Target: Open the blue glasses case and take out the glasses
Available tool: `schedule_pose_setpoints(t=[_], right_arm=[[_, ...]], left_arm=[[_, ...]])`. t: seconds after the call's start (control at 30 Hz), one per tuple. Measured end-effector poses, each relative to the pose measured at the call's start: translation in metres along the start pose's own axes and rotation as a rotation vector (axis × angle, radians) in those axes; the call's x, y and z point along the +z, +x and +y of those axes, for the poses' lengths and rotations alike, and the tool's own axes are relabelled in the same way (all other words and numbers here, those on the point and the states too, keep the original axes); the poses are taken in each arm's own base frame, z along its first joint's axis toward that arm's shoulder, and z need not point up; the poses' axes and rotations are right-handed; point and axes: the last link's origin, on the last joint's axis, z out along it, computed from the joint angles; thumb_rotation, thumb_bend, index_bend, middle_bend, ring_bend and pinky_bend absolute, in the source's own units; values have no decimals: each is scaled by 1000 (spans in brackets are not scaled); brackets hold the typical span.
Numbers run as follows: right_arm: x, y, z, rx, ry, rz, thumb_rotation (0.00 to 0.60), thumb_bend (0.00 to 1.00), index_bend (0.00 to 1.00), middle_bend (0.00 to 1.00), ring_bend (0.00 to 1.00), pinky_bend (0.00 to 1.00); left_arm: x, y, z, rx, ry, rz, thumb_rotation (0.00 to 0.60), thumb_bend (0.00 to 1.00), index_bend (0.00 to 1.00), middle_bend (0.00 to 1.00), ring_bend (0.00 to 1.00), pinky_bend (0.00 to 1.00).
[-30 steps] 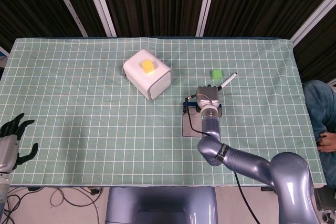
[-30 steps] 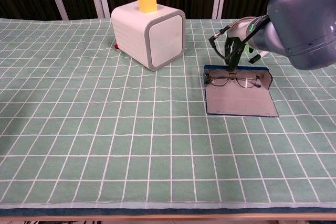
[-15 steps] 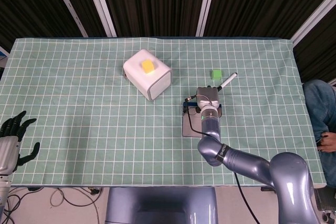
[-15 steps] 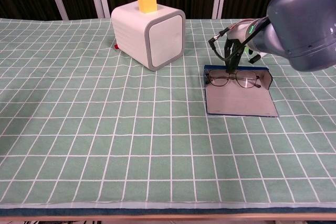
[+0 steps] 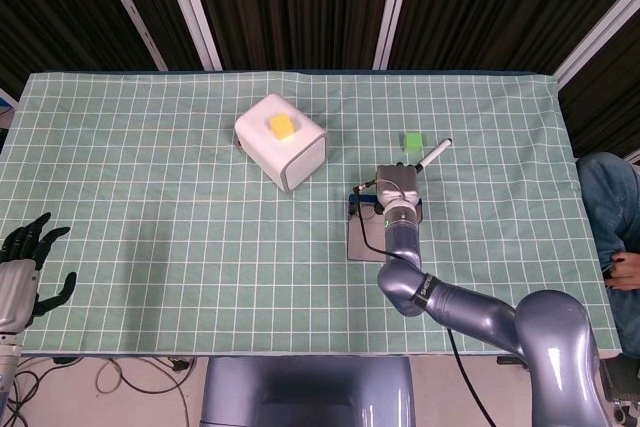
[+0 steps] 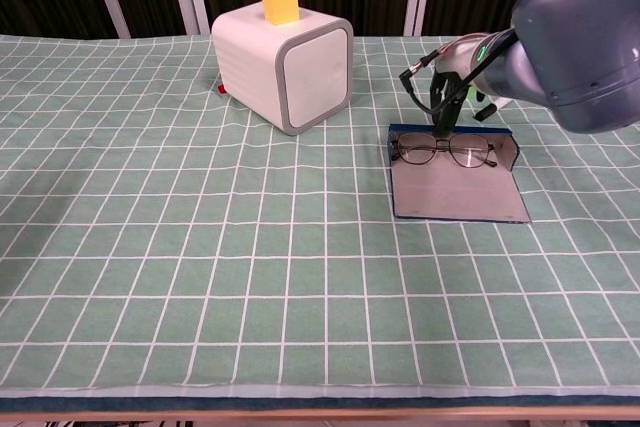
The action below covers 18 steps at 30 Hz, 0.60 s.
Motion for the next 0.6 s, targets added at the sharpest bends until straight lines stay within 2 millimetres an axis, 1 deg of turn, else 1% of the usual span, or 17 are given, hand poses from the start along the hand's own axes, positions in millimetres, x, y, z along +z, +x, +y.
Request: schedule_pose_setpoints(t=[0.47,0.6], right_arm=[[1,-1,3,0,-6,-5,600,398,516,465,202,212],[1,-2,4,-1,-7,-8,600,412,521,470,209,212]], left_arm=[[0,0,0,-4,5,-7,600,380,158,0,0,0],[0,0,-1,-5,5,-8,600,380,158,0,0,0]])
